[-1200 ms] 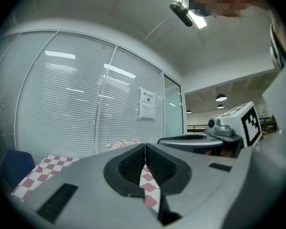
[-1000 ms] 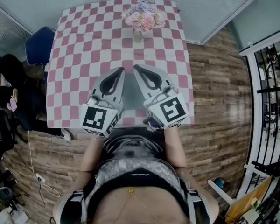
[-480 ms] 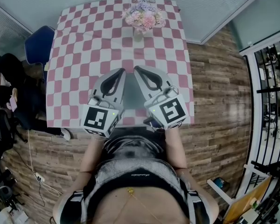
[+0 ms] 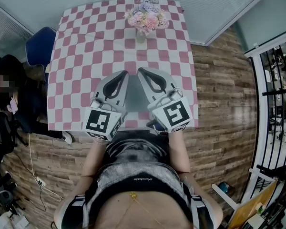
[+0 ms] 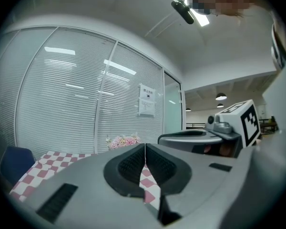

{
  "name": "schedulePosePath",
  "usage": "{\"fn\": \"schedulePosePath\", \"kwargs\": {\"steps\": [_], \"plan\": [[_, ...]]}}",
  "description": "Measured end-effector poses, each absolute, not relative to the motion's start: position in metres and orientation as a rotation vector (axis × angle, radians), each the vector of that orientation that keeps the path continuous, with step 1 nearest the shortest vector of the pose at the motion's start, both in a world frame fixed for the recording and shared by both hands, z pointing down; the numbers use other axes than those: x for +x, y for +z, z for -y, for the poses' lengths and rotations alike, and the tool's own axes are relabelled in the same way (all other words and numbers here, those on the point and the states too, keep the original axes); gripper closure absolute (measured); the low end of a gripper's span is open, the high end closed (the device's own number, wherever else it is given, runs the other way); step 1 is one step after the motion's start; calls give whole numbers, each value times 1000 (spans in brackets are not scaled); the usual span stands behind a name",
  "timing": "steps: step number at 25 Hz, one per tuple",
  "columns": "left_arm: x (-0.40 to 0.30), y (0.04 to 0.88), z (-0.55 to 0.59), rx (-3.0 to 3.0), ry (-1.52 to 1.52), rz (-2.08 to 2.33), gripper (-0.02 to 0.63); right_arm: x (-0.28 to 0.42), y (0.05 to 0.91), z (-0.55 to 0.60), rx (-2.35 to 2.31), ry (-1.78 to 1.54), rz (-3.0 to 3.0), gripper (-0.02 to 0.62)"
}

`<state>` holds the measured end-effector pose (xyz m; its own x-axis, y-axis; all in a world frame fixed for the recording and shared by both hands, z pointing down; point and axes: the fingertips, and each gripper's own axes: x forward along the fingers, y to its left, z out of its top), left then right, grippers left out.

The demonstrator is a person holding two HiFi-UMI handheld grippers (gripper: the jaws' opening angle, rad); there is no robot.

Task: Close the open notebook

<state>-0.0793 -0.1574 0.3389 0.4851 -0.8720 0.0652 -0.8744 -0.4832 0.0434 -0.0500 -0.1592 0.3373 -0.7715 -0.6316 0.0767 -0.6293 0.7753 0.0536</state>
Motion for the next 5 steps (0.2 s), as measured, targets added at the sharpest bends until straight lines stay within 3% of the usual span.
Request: {"fn": "schedulePosePath", "kwargs": {"steps": [5], "plan": [[-81, 339, 158, 2646, 70, 1573, 598, -49, 337, 159, 1019, -38, 2875, 594]]}}
